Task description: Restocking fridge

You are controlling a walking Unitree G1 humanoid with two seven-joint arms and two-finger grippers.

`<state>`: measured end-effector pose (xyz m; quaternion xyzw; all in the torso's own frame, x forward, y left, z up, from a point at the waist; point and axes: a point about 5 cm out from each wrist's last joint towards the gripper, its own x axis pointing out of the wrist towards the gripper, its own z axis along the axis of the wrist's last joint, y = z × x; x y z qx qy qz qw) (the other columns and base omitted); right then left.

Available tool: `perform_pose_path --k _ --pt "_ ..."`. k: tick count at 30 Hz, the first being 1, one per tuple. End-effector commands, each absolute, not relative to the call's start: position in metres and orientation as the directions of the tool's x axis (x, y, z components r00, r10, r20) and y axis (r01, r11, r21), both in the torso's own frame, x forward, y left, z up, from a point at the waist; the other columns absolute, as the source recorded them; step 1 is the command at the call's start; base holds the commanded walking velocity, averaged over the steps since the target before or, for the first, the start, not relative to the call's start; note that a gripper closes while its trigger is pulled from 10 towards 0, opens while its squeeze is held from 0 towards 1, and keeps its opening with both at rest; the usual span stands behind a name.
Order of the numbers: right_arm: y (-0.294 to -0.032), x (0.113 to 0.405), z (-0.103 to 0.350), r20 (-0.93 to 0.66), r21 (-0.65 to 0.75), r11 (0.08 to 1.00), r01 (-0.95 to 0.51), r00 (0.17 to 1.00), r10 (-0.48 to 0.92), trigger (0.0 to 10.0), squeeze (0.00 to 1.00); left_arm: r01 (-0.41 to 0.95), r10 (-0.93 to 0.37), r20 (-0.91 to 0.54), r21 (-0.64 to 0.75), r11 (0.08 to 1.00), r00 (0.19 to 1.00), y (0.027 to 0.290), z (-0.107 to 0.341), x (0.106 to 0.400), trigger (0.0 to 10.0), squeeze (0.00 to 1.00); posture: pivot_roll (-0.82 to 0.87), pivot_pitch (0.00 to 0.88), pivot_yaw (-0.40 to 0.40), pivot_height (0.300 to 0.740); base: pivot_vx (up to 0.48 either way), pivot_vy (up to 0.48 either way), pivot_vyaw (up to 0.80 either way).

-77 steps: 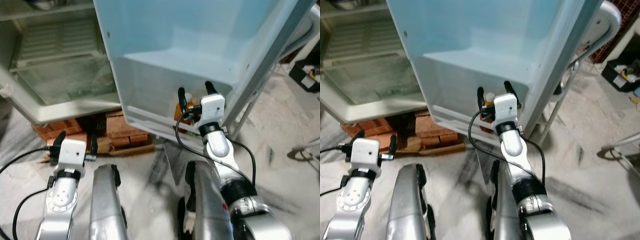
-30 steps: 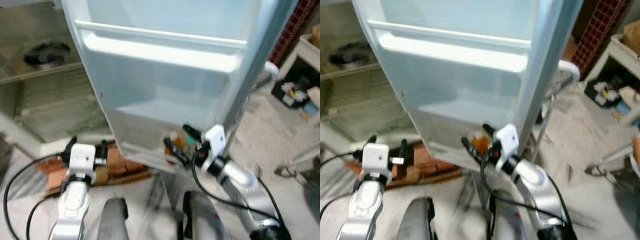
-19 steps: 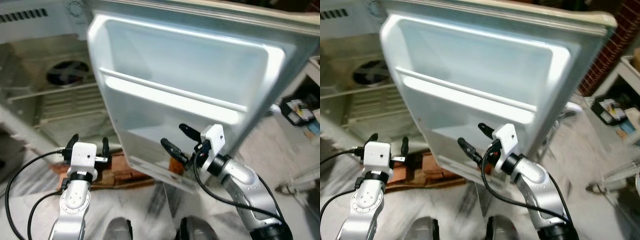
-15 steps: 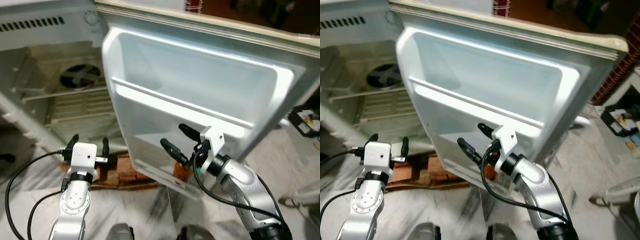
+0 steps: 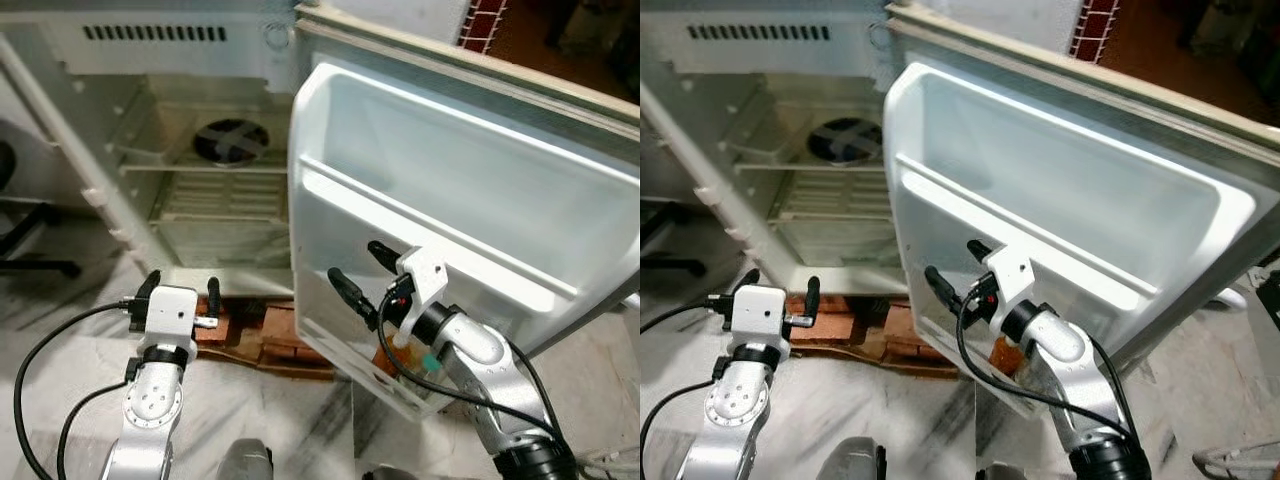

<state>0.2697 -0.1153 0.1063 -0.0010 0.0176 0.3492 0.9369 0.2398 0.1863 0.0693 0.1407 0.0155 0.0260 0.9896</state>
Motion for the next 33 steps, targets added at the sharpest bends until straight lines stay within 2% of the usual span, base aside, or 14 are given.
perform_pose_path --k 1,16,18,25,29,31,33 --pt "-0.12 0.272 0.105 -0.029 -0.012 0.779 -0.627 0.779 0.626 10.0 0.0 -0.045 0.059 -0.041 0.285 0.958 0.997 0.186 0.066 0.238 10.0 0.0 0.02 0.084 -0.013 0.74 -0.352 0.0 0.0" --pt "-0.126 0.279 0.105 0.0 -0.067 0.843 -0.534 0.844 0.536 10.0 0.0 -0.06 0.079 -0.053 0.3 0.952 0.995 0.187 0.065 0.237 10.0 0.0 0.02 0.086 -0.012 0.74 -0.327 0.0 0.0" --pt "-0.131 0.283 0.102 -0.018 -0.112 0.862 -0.494 0.869 0.495 10.0 0.0 -0.082 0.104 -0.059 0.301 0.95 0.993 0.193 0.062 0.235 10.0 0.0 0.02 0.084 -0.011 0.74 -0.124 0.0 0.0" --pt "-0.135 0.287 0.103 -0.001 -0.1 0.888 -0.45 0.892 0.452 10.0 0.0 -0.138 0.165 -0.08 0.271 0.953 0.983 0.22 0.061 0.233 10.0 0.0 0.03 0.086 -0.012 0.74 0.0 0.0 0.0" --pt "-0.14 0.291 0.105 0.025 -0.161 0.916 -0.368 0.926 0.377 10.0 0.0 -0.055 0.079 -0.115 0.198 0.979 0.99 0.219 0.064 0.232 10.0 0.0 0.03 0.086 -0.012 0.74 0.0 0.0 0.0" --pt "-0.148 0.298 0.104 0.011 -0.133 0.953 -0.272 0.961 0.275 10.0 0.0 -0.046 0.068 -0.104 0.194 0.98 0.992 0.218 0.068 0.23 10.0 0.0 0.03 0.086 -0.014 0.74 0.0 0.0 0.0" --pt "-0.15 0.3 0.104 0.006 -0.11 0.962 -0.251 0.967 0.253 10.0 0.0 -0.034 0.056 -0.1 0.203 0.978 0.993 0.218 0.07 0.229 10.0 0.0 0.03 0.09 -0.013 0.74 0.0 0.0 0.0"
